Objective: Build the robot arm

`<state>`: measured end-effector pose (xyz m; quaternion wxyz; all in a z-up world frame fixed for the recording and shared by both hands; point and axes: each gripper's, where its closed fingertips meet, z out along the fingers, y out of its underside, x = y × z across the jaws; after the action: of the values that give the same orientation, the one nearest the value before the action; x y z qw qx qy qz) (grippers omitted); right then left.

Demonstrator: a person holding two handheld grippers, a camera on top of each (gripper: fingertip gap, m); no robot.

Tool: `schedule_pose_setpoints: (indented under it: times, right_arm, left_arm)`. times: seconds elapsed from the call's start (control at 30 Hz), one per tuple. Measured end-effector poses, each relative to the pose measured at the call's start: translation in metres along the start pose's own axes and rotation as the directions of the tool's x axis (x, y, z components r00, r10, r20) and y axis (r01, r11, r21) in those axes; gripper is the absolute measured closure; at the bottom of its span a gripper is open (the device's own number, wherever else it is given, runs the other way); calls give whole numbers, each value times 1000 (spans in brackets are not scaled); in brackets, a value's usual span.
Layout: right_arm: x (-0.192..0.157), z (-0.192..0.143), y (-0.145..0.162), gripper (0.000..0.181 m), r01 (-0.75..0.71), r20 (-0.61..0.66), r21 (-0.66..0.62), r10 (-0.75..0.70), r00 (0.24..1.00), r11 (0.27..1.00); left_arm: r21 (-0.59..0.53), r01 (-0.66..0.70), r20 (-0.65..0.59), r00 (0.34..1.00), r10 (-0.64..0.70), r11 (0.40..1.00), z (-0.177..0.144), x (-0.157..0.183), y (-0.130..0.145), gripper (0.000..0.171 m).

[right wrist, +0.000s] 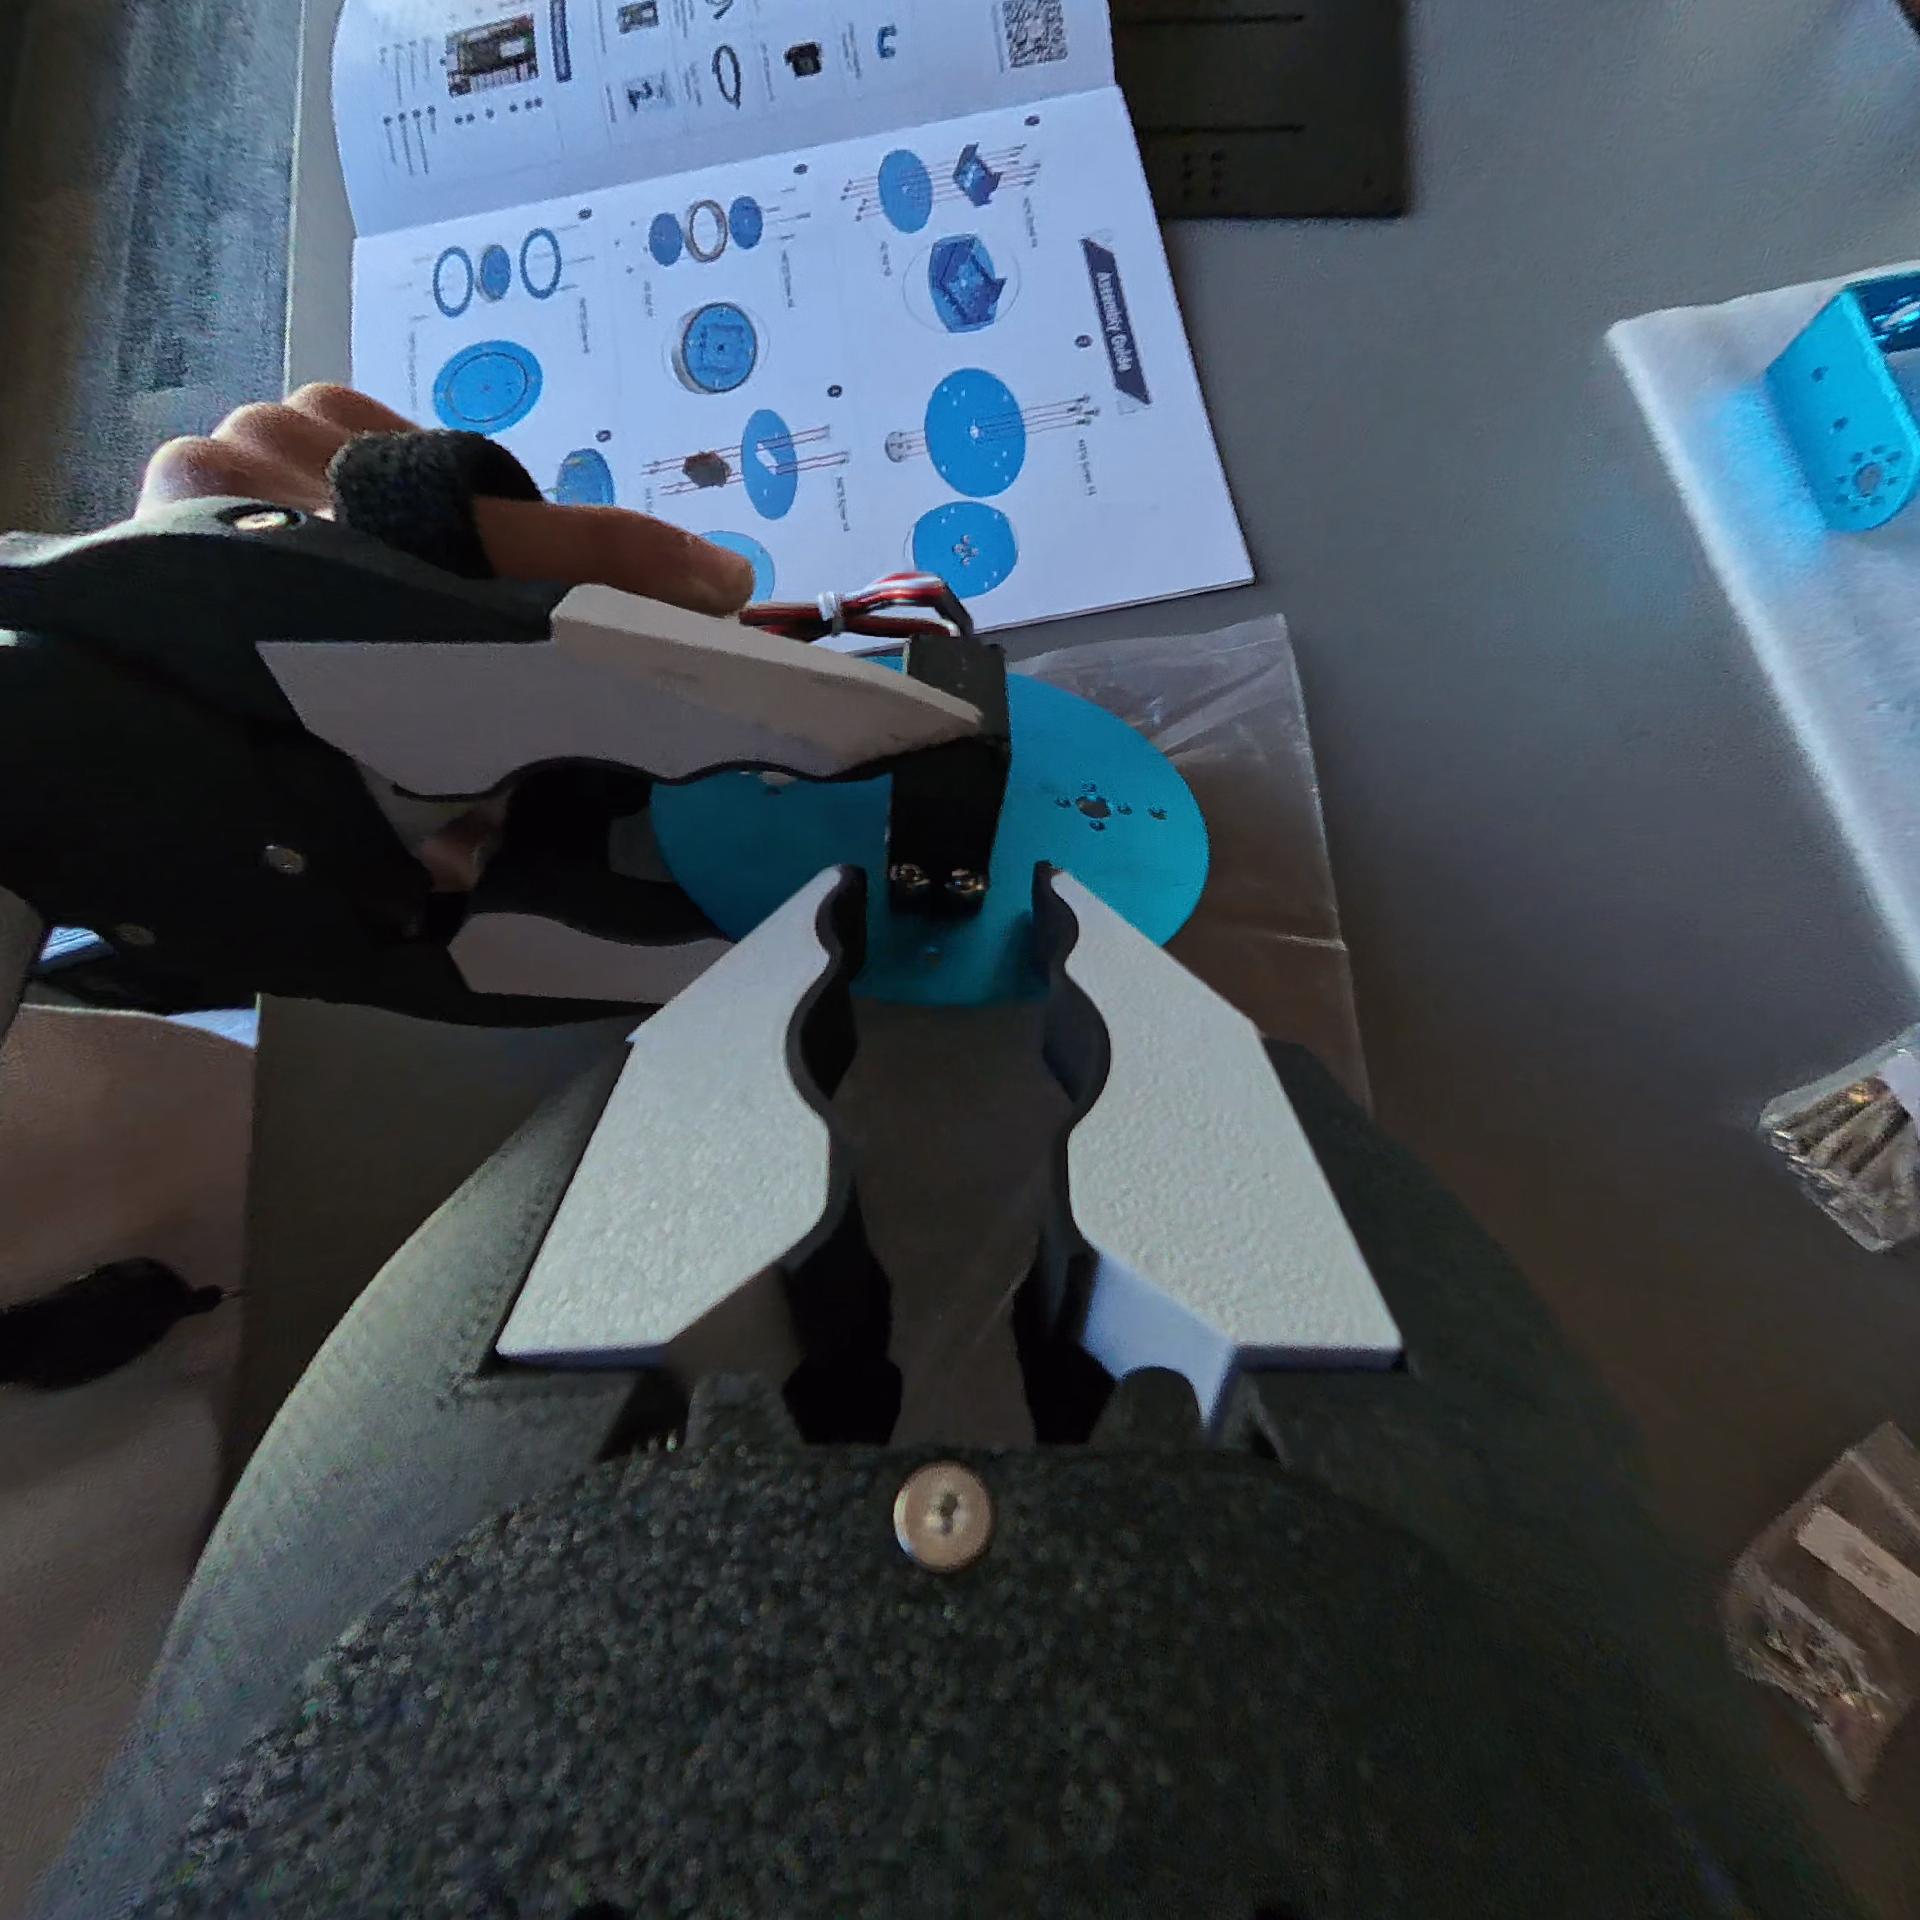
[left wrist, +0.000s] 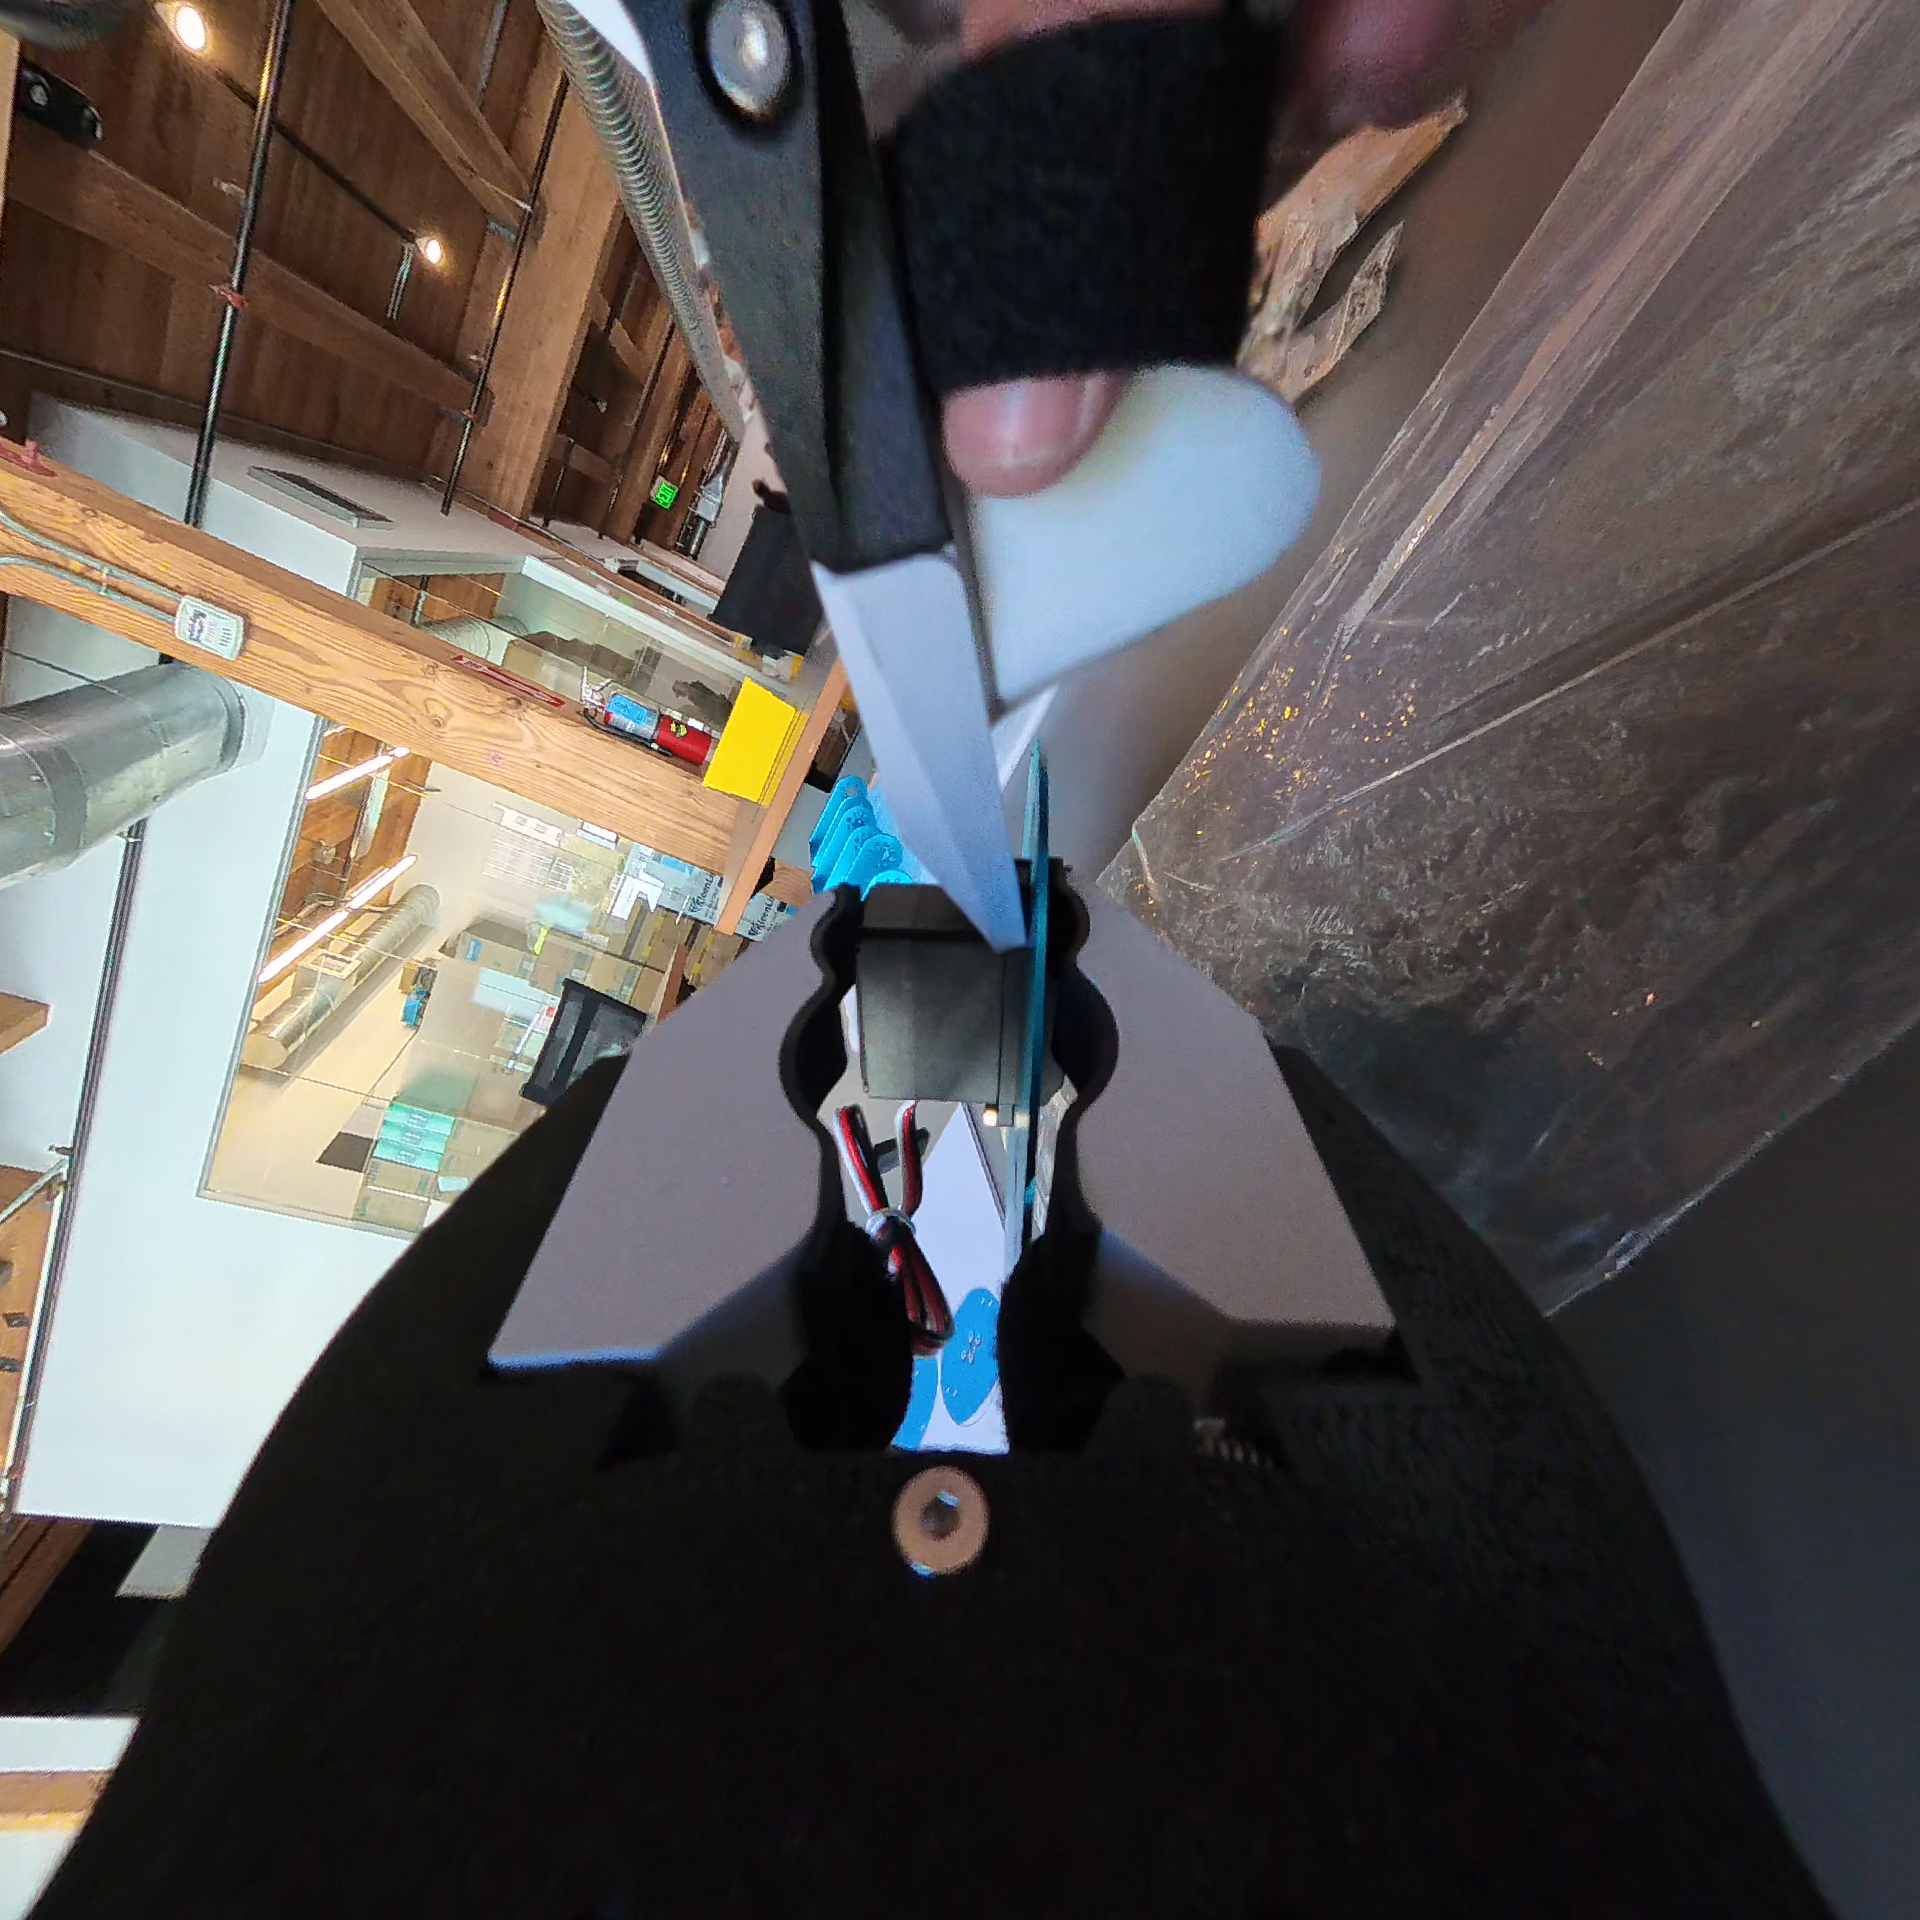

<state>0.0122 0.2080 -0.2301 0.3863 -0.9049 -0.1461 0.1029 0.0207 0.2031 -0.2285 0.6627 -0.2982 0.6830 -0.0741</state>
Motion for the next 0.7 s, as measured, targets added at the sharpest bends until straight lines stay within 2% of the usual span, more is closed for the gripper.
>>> schedule_pose_setpoints:
  times: [0.2,0.23,0.7]
  right_arm:
    - [-6,4,1,157,-60,45,15,60,997,998]
    - [-4,4,1,163,-61,30,25,60,998,998]
    - [-2,5,7,162,-31,-71,-15,30,997,999]
  left_arm:
    - [3,22,-14,1000,-22,1000,1,2,2,136]
    - [4,26,-14,1000,-26,1000,1,1,2,136]
    - [-12,44,-40,998,-45,999,10,2,6,136]
